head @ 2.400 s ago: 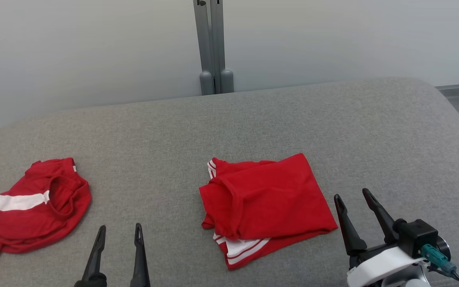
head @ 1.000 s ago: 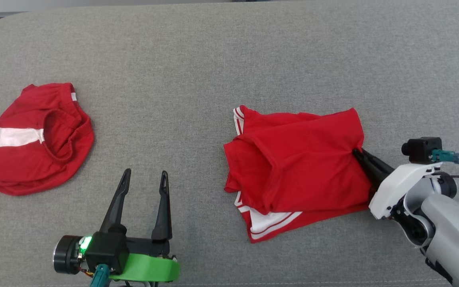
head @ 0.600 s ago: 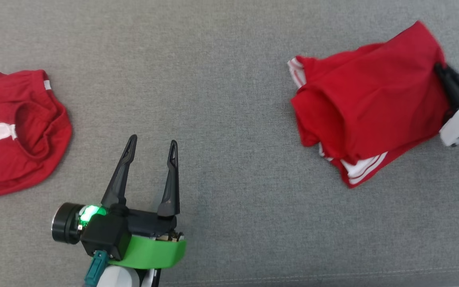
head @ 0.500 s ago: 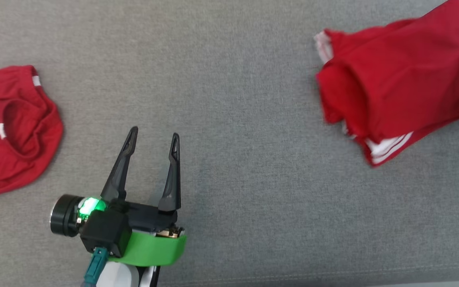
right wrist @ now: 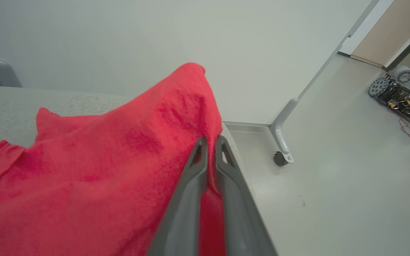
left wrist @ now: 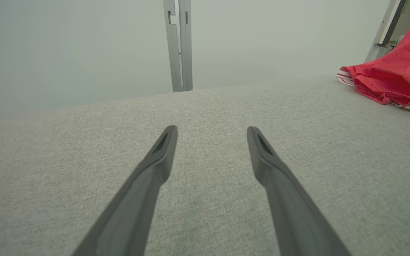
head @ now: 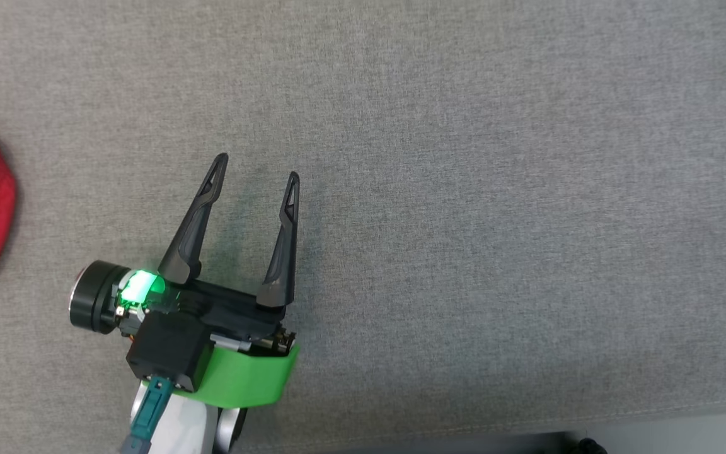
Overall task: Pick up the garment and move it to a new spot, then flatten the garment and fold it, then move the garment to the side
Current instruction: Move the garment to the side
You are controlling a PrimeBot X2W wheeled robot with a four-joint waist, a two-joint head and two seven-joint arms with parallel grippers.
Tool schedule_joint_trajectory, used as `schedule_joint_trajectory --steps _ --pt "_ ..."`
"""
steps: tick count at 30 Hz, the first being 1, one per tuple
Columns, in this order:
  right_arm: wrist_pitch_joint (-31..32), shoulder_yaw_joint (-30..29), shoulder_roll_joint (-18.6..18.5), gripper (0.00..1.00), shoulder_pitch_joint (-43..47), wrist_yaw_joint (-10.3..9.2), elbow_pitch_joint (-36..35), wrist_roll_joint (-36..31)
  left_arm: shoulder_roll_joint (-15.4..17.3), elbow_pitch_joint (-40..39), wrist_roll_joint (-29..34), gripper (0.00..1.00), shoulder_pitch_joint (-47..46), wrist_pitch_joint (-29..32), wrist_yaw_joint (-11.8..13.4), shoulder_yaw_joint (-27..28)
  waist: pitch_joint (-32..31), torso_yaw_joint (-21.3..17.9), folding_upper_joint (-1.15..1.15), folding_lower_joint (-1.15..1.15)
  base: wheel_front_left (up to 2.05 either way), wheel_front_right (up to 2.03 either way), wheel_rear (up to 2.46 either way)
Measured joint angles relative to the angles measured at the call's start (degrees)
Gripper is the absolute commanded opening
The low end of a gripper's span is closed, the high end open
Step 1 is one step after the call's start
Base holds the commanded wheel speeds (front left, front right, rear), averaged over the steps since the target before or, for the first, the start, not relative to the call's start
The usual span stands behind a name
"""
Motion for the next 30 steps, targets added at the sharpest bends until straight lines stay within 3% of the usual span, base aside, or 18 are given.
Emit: schedule_joint_trajectory --steps 2,5,9,15,20,30 --pt "-0.2 -1.9 -0.8 0.00 -1.2 0.00 0.7 -1.9 0.2 -0.2 0.3 1.00 -0.5 0.0 -0.3 0.1 1.3 0.0 0.00 0.00 0.00 0.00 0.00" --pt "-0.2 -4.4 -0.5 1.00 -2.6 0.00 2.3 -3.9 0.2 -0.3 0.3 1.00 -1.0 0.0 -0.4 0.4 3.0 0.1 0.00 0.00 0.00 0.00 0.00" --pt "-0.2 -5.9 1.7 1.00 -3.6 0.00 3.7 -9.1 0.2 0.1 0.3 1.00 -1.6 0.0 -0.5 0.2 4.3 0.7 0.00 0.00 0.00 0.00 0.00" --pt "-0.2 -6.9 9.9 1.00 -1.0 0.00 1.8 -14.4 0.1 0.9 -0.4 1.00 -1.6 0.0 0.1 0.1 2.4 1.4 0.00 0.00 0.00 0.00 0.00" --pt "-0.2 -7.3 18.1 1.00 4.6 0.00 -2.2 -15.1 0.0 1.4 -1.1 1.00 -0.8 0.0 1.0 0.0 -1.6 1.5 0.00 0.00 0.00 0.00 0.00" --pt "-0.2 -6.9 30.6 1.00 16.1 0.00 -12.4 -16.5 -0.1 2.8 -2.1 1.00 4.4 0.0 2.5 0.3 -11.8 1.4 0.00 -0.01 0.00 0.00 0.00"
